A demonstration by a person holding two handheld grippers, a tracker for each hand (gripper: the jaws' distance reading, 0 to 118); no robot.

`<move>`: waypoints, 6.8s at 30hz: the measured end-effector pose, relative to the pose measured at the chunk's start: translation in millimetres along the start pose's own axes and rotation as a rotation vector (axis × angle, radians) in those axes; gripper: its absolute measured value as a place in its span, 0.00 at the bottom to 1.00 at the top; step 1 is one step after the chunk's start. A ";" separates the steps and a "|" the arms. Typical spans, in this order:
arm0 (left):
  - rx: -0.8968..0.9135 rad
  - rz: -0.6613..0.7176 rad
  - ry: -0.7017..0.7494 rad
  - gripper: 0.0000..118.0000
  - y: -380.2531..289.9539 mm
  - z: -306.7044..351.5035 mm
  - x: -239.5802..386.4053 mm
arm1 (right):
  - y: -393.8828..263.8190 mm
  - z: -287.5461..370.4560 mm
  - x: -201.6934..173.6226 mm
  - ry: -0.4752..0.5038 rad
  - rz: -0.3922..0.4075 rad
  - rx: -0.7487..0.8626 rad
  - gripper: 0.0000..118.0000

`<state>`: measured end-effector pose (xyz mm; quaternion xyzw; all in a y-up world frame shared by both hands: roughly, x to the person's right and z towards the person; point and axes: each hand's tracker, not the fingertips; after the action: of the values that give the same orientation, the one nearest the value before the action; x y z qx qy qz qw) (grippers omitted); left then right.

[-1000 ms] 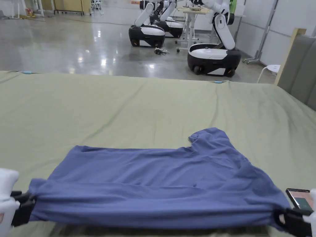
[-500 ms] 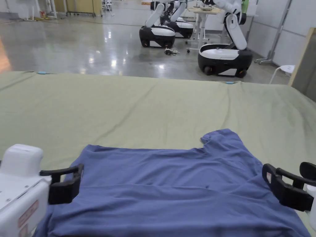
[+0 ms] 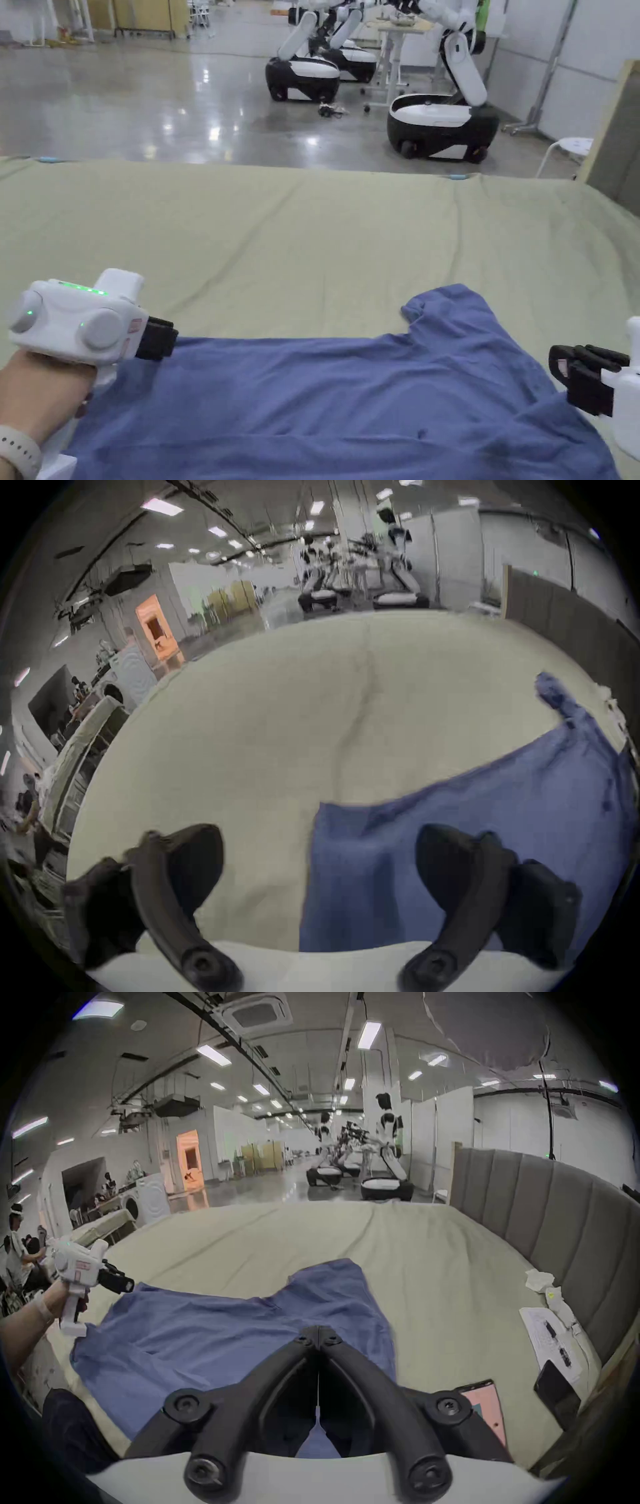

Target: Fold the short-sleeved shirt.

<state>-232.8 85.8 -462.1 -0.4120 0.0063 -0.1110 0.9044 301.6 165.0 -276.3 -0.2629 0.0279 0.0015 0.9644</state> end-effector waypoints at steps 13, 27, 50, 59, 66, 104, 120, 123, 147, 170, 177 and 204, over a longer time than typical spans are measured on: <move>-0.040 -0.104 -0.041 0.03 10.5 9.2 51.0 | 56.3 -219.4 54.0 -0.062 -0.110 -0.526 0.85; 0.091 0.062 -0.105 0.02 14.3 73.4 9.1 | 83.0 -149.7 21.3 -0.046 0.041 -0.377 0.03; 0.138 0.181 -0.151 0.06 -236.2 216.7 2.7 | -129.6 77.8 9.9 0.022 -0.036 -0.203 0.09; 0.591 0.164 -0.110 0.96 -183.6 276.8 27.2 | -61.5 123.3 -26.7 0.019 -0.001 0.362 0.84; 0.497 0.239 -0.158 0.00 -172.0 259.6 21.0 | -53.5 99.7 -35.2 0.056 -0.040 0.287 0.03; -0.118 0.657 -0.508 0.03 -169.6 139.0 -122.8 | -69.6 97.5 -55.8 0.096 -0.047 0.198 0.03; -0.045 0.162 -0.430 0.04 -97.3 203.6 106.6 | -77.2 116.0 -59.3 0.177 -0.074 0.266 0.03; -0.105 0.148 -0.444 0.04 -112.5 164.4 150.4 | -81.5 116.6 -56.5 0.170 -0.090 0.264 0.03; 0.146 0.215 -0.422 0.07 -161.6 162.6 110.4 | -107.0 111.5 -43.7 0.111 -0.053 0.256 0.03; 0.193 0.359 -0.530 0.30 -153.6 205.3 54.3 | -114.3 106.1 -51.6 0.092 0.014 0.243 0.03; -0.040 0.727 -0.781 0.98 -184.6 134.6 -22.5 | -114.3 101.8 -53.0 0.090 0.003 0.231 0.03; 0.163 0.458 -0.285 0.09 -133.0 196.7 61.1 | -114.9 96.5 -43.9 0.110 -0.055 0.214 0.03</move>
<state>-179.0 135.0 -228.0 -0.3372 -0.0371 0.1555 0.9278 264.9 115.4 -132.6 -0.1589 0.0735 -0.0421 0.9836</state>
